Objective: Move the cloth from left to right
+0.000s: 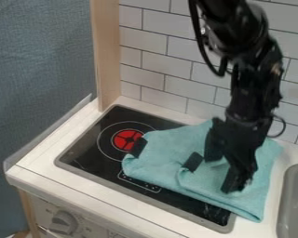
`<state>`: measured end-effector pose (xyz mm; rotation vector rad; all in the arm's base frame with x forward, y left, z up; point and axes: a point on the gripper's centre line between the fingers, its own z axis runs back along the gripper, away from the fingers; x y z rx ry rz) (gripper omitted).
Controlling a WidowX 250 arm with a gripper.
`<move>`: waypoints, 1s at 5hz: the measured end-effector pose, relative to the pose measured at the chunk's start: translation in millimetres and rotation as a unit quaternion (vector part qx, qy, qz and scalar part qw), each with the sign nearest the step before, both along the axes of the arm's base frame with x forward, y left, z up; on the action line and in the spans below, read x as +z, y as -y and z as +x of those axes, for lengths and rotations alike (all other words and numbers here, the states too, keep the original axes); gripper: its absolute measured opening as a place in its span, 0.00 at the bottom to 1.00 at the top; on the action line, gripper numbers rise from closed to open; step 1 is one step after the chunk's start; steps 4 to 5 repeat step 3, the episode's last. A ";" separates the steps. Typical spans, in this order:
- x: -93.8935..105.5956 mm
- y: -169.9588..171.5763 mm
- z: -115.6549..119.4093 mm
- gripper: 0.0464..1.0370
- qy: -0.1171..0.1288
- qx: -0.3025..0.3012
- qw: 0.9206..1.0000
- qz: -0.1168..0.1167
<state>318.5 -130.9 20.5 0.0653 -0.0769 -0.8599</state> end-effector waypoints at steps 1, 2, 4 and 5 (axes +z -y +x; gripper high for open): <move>23.1 -5.6 1.3 0.96 0.027 0.014 1.000 0.002; 44.5 -13.2 0.2 0.96 0.048 0.022 0.998 0.015; 67.1 -22.2 -4.1 0.96 0.073 0.033 0.996 0.026; 67.1 -22.2 -4.1 0.96 0.073 0.033 0.996 0.026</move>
